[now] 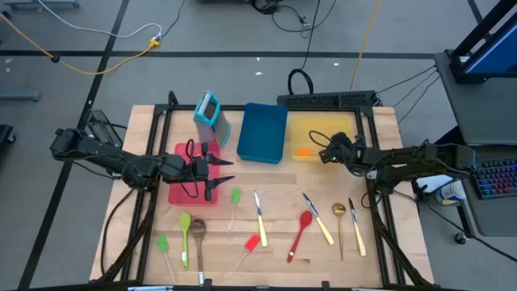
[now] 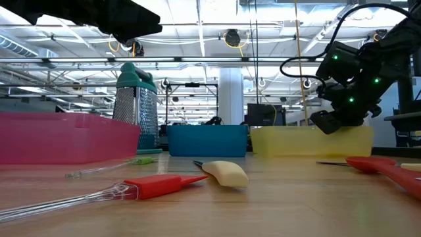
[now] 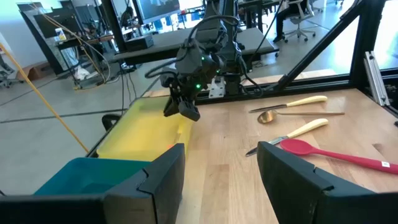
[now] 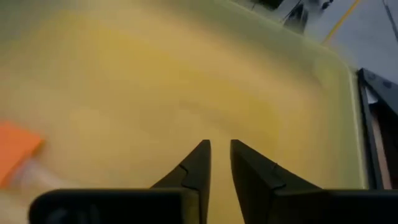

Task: Pick & Place Kitchen Items
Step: Put the top green spatula into the yellow bin

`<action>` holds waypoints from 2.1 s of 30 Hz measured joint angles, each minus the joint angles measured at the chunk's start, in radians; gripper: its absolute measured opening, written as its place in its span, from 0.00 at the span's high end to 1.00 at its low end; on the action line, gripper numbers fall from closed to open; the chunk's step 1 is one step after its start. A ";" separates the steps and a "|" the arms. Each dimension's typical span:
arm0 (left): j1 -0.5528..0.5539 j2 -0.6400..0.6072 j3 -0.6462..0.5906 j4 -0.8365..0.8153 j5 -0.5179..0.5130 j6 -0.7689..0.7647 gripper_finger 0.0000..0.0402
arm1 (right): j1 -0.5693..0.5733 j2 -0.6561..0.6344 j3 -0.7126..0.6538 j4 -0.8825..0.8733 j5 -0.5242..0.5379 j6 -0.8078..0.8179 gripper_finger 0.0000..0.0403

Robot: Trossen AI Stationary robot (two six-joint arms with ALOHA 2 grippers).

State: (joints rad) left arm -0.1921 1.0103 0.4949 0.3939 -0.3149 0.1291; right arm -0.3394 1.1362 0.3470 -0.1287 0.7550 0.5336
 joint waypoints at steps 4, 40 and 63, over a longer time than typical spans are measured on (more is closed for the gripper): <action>0.000 0.000 0.000 0.000 0.000 0.000 0.48 | 0.000 0.001 0.000 0.005 -0.008 0.000 0.79; -0.086 0.192 0.170 -0.263 -0.048 -0.445 0.48 | 0.199 -0.180 0.000 0.655 -0.451 -0.560 0.47; 0.033 0.650 0.498 -0.780 0.184 -0.970 0.48 | 0.230 0.081 0.001 1.074 -0.447 -0.899 0.49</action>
State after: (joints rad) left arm -0.1594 1.6602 0.9932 -0.3865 -0.1311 -0.8410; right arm -0.1093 1.2173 0.3481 0.9457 0.3084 -0.3657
